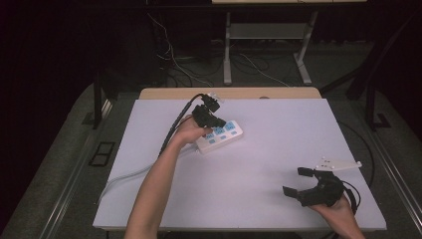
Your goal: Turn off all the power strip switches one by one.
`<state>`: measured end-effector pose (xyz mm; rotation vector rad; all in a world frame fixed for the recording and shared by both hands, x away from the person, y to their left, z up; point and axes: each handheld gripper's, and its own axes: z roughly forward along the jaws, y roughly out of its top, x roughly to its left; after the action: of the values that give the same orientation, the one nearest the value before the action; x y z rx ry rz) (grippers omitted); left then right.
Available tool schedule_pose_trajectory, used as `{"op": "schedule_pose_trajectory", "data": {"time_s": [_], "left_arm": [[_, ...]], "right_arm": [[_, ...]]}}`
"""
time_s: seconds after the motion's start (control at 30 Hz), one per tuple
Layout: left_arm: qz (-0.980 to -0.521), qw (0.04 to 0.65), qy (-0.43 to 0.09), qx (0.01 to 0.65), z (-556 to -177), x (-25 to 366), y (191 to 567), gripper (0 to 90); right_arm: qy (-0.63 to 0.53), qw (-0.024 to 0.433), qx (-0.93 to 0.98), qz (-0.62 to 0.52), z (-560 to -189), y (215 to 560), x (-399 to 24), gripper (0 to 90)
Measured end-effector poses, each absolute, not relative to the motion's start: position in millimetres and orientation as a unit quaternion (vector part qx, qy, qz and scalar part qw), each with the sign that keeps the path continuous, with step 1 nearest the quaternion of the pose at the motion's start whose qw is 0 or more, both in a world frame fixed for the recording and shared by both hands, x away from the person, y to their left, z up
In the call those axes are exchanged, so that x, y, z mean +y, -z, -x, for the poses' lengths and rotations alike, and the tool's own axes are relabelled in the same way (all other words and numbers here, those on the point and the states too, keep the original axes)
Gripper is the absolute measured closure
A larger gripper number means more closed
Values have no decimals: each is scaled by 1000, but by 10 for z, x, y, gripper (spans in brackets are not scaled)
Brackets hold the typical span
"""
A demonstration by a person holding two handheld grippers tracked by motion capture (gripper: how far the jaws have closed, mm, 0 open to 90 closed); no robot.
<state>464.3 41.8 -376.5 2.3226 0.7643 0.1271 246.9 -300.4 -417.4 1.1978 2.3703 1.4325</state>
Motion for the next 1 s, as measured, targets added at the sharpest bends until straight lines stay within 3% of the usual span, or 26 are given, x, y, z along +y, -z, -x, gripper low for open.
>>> {"op": "schedule_pose_trajectory", "data": {"time_s": [1.0], "left_arm": [[-911,298,-38,282,-4630,303,4013,894]], "right_arm": [[-470,62,787,-394,-2470,4179,-3004,6]]}}
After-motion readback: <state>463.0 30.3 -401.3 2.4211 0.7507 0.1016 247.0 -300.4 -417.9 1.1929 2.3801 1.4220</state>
